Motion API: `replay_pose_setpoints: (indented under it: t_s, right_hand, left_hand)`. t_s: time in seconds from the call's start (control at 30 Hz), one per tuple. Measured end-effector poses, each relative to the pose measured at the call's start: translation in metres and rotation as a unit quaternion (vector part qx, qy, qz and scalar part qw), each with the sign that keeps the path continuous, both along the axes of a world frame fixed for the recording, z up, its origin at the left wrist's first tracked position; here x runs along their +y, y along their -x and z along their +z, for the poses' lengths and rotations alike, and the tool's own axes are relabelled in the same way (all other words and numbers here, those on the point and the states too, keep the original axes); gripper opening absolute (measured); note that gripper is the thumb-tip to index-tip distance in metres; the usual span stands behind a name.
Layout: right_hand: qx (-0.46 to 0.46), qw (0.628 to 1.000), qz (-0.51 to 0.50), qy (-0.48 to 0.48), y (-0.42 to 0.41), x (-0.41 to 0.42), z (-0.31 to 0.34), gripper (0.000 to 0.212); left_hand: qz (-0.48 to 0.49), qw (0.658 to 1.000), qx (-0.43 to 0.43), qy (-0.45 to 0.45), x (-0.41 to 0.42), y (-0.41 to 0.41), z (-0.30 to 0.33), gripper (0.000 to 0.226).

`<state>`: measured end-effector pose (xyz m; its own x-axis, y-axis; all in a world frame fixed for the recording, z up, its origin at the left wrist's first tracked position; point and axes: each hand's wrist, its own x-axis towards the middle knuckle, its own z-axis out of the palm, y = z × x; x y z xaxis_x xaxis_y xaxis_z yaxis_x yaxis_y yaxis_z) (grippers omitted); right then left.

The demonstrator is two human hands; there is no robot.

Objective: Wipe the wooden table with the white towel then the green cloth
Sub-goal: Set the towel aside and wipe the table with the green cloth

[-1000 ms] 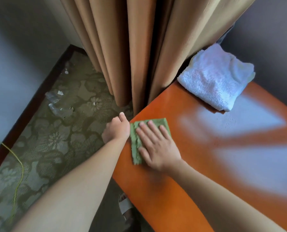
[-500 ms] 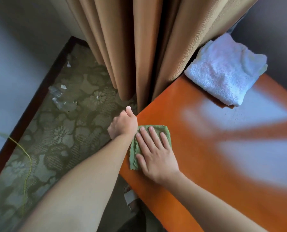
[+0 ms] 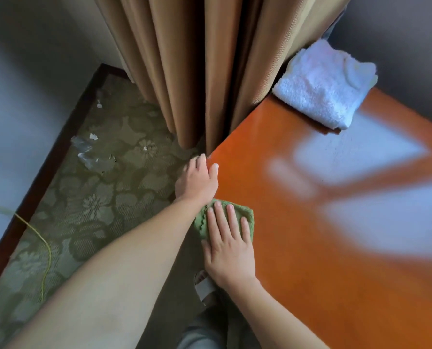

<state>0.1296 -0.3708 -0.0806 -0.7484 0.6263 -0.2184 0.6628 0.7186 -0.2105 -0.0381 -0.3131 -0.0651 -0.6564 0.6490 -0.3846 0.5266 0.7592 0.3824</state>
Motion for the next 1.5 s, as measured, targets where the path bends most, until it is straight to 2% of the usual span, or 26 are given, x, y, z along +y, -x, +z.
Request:
replay_pose_setpoints:
  t_s: [0.07, 0.17, 0.27, 0.33, 0.4, 0.47, 0.57, 0.63, 0.7, 0.8, 0.93, 1.0, 1.1, 1.2, 1.27, 1.4, 1.5]
  right_hand:
    - [-0.012, 1.0, -0.02, -0.006, -0.025, 0.001, -0.001, 0.064]
    - [-0.031, 0.994, -0.109, -0.009, -0.065, 0.014, -0.002, 0.065]
    - [-0.052, 0.98, -0.19, -0.004, -0.082, 0.024, 0.0, 0.067]
    - [-0.034, 0.97, -0.243, -0.007, -0.066, 0.017, 0.003, 0.067]
    - [-0.012, 0.971, -0.238, 0.001, -0.039, -0.001, 0.003, 0.066]
    - [0.004, 0.983, -0.184, 0.007, -0.023, -0.015, 0.002, 0.065]
    - [0.011, 0.991, -0.135, 0.004, -0.042, -0.01, 0.0, 0.063]
    - [0.004, 0.989, -0.15, -0.001, -0.073, -0.003, -0.002, 0.062]
    - [-0.014, 0.977, -0.21, -0.01, -0.113, 0.006, -0.005, 0.063]
    - [-0.056, 0.947, -0.315, -0.011, -0.158, 0.021, -0.003, 0.065]
    - [-0.046, 0.882, -0.469, 0.005, -0.139, 0.032, 0.003, 0.068]
    - [-0.027, 0.896, -0.443, 0.014, -0.103, 0.034, 0.005, 0.069]
    - [0.029, 0.961, -0.275, 0.016, -0.056, 0.031, 0.003, 0.066]
    - [0.04, 0.992, -0.115, 0.011, -0.055, 0.056, 0.001, 0.064]
    - [0.031, 0.988, -0.148, -0.019, -0.081, 0.097, -0.003, 0.065]
    - [-0.024, 0.943, -0.332, -0.012, -0.133, 0.169, -0.002, 0.068]
    - [-0.004, 0.946, -0.325, -0.023, -0.105, 0.15, -0.001, 0.068]
  left_hand:
    - [-0.073, 0.992, 0.093, -0.035, -0.01, -0.016, -0.002, 0.059]
    - [-0.173, 0.976, 0.127, -0.045, -0.007, -0.044, -0.006, 0.06]
    - [-0.163, 0.979, 0.121, -0.028, 0.002, -0.065, -0.011, 0.059]
    - [-0.144, 0.981, 0.123, -0.033, 0.002, -0.067, -0.014, 0.059]
    - [-0.161, 0.978, 0.128, -0.04, -0.001, -0.063, -0.017, 0.058]
    - [-0.174, 0.976, 0.125, -0.046, -0.004, -0.058, -0.018, 0.057]
    - [-0.187, 0.974, 0.12, -0.049, -0.007, -0.053, -0.016, 0.053]
    - [-0.178, 0.974, 0.134, -0.052, -0.01, -0.052, -0.015, 0.052]
    - [-0.17, 0.972, 0.146, -0.063, -0.008, -0.062, -0.013, 0.051]
    - [-0.161, 0.977, 0.115, -0.076, 0.0, -0.081, -0.008, 0.051]
    - [-0.168, 0.976, 0.104, -0.093, 0.005, -0.091, -0.005, 0.05]
    - [-0.189, 0.971, 0.097, -0.108, 0.007, -0.094, -0.005, 0.049]
    - [-0.174, 0.972, 0.09, -0.133, 0.011, -0.093, -0.001, 0.044]
    - [-0.208, 0.961, 0.115, -0.144, 0.014, -0.084, 0.002, 0.036]
    - [-0.247, 0.951, 0.136, -0.129, 0.018, -0.079, 0.005, 0.033]
    - [-0.287, 0.939, 0.16, -0.104, 0.03, -0.086, 0.01, 0.035]
    - [-0.287, 0.937, 0.148, -0.13, 0.048, -0.1, 0.01, 0.033]
